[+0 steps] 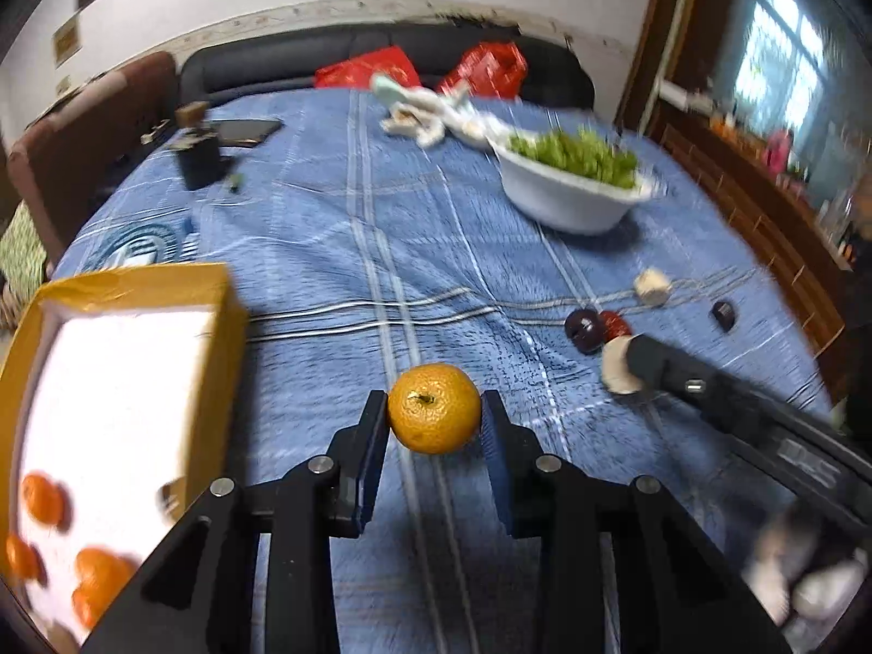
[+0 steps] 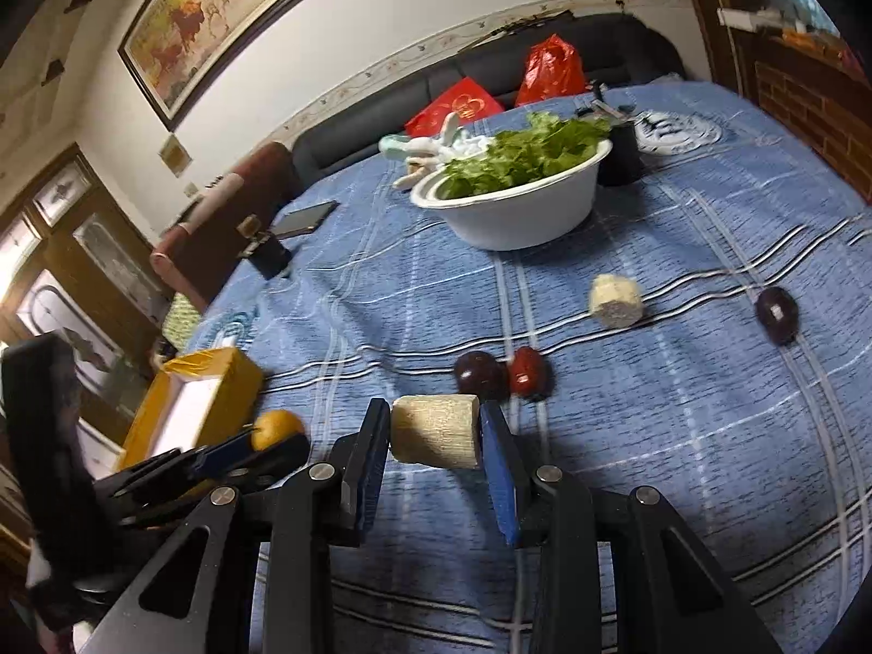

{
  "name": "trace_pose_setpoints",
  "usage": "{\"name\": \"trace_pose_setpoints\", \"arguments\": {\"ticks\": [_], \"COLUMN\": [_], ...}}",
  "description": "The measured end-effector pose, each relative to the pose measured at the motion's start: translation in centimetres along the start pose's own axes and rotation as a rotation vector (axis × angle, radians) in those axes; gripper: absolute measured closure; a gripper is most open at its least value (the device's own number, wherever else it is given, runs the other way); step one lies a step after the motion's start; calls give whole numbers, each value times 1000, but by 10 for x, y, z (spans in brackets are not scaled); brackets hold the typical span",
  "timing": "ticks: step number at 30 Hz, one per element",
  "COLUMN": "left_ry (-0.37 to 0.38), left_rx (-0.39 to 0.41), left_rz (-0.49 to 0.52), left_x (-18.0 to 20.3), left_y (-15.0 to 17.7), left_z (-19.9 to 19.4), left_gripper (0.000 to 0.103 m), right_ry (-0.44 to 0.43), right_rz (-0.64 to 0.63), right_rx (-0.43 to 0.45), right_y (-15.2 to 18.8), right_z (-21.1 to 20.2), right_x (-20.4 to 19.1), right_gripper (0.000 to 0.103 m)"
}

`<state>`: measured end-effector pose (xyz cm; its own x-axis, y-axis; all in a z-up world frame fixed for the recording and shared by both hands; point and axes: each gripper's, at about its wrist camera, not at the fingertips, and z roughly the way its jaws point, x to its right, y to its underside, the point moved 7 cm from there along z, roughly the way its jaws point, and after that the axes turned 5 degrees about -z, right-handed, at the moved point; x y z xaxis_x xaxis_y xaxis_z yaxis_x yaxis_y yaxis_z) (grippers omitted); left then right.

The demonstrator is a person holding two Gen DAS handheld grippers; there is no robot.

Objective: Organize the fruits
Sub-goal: 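Grasp a yam piece with the right tool while the left tool grasps a yellow fruit, then place the yam piece and yellow fruit into the tray, opening both tools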

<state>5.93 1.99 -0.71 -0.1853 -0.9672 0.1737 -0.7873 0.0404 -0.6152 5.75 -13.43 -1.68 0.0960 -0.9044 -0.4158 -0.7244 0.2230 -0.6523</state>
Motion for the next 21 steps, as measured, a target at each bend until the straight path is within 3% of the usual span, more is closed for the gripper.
{"name": "trace_pose_setpoints", "arguments": {"ticks": [6,10,16,21], "left_ry": [-11,-149,-210,-192], "left_rx": [139,192,151,111], "left_rz": [-178,-271,-375,-425], "left_x": [-70,-138,-201,-222], "left_y": [8,28,65,87], "left_z": [-89,-122,-125,-115], "left_gripper": [70,70,70,70], "right_ry": [-148,-175,-115,-192], "right_rz": [76,69,-44,-109], "right_rx": [-38,-57,-45,-75], "right_y": [8,15,26,42], "right_z": [6,11,6,-1], "right_x": [-9,-19,-53,-110], "right_gripper": [66,66,66,66]}}
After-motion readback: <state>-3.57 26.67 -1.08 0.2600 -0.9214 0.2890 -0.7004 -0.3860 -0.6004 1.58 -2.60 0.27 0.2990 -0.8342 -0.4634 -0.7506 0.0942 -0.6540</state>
